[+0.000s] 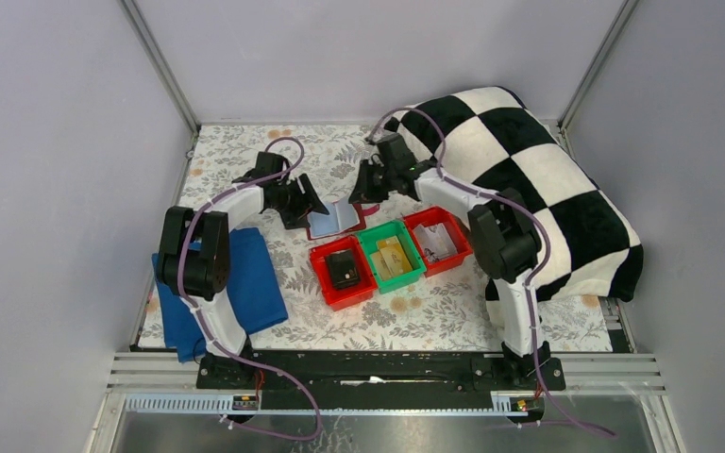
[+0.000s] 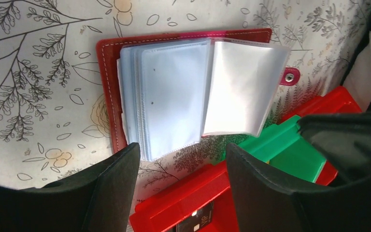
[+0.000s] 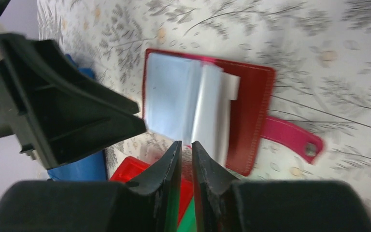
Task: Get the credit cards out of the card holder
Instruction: Open the card holder at the center of the board.
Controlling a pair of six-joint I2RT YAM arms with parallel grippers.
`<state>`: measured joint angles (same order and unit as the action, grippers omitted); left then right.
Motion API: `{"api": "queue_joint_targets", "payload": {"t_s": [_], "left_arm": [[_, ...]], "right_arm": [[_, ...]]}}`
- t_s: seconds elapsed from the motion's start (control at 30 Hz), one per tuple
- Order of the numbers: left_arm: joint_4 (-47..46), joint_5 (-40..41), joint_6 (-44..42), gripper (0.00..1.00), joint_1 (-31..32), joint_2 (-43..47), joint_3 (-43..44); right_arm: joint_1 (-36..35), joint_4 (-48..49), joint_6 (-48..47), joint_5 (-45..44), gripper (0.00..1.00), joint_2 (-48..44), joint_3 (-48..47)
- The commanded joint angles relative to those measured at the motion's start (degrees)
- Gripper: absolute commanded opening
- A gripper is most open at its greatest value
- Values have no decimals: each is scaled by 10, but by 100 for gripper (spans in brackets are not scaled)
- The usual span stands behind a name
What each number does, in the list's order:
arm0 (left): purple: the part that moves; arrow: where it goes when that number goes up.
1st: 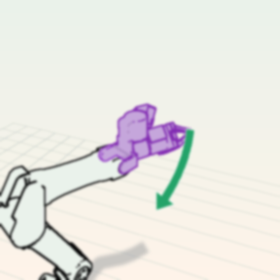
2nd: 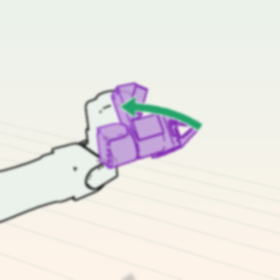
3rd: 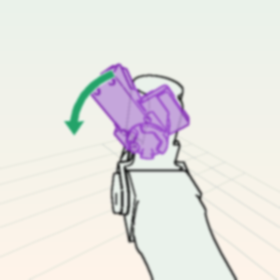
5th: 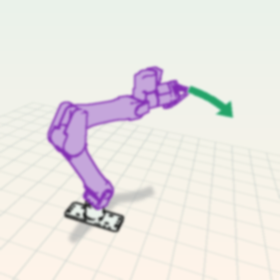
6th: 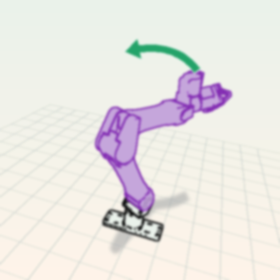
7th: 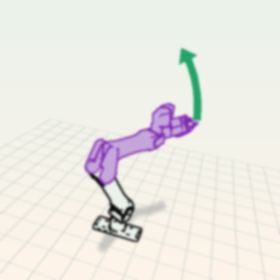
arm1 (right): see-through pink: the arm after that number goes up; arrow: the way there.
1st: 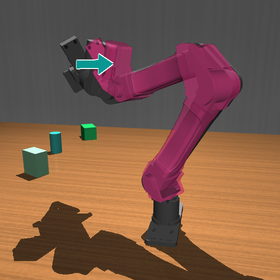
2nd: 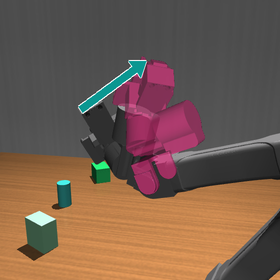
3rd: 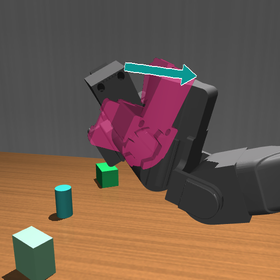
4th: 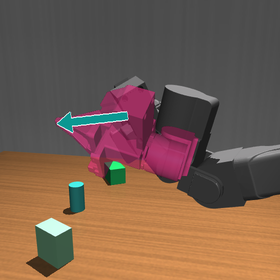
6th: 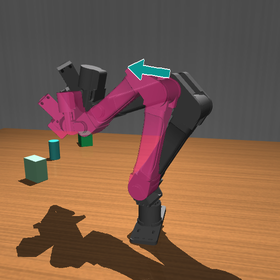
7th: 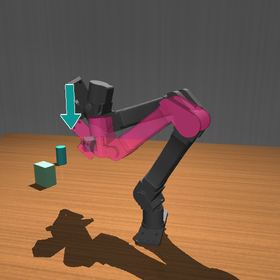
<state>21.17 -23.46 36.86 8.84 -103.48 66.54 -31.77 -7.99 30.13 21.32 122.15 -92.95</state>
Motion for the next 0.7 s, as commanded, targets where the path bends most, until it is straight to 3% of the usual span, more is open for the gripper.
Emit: {"api": "queue_joint_targets", "payload": {"t_s": [0.0, 0.23, 0.67], "left_arm": [[-2, 2, -1, 70, -4, -20, 27], [-8, -14, -2, 70, -4, -56, 52], [4, -28, 2, 68, -3, -115, 127]], "right_arm": [[-35, -25, -24, 22, 21, 37, -41], [-35, -70, -21, -107, 20, 83, -56], [-32, -70, -13, -169, 21, 119, -72]]}}
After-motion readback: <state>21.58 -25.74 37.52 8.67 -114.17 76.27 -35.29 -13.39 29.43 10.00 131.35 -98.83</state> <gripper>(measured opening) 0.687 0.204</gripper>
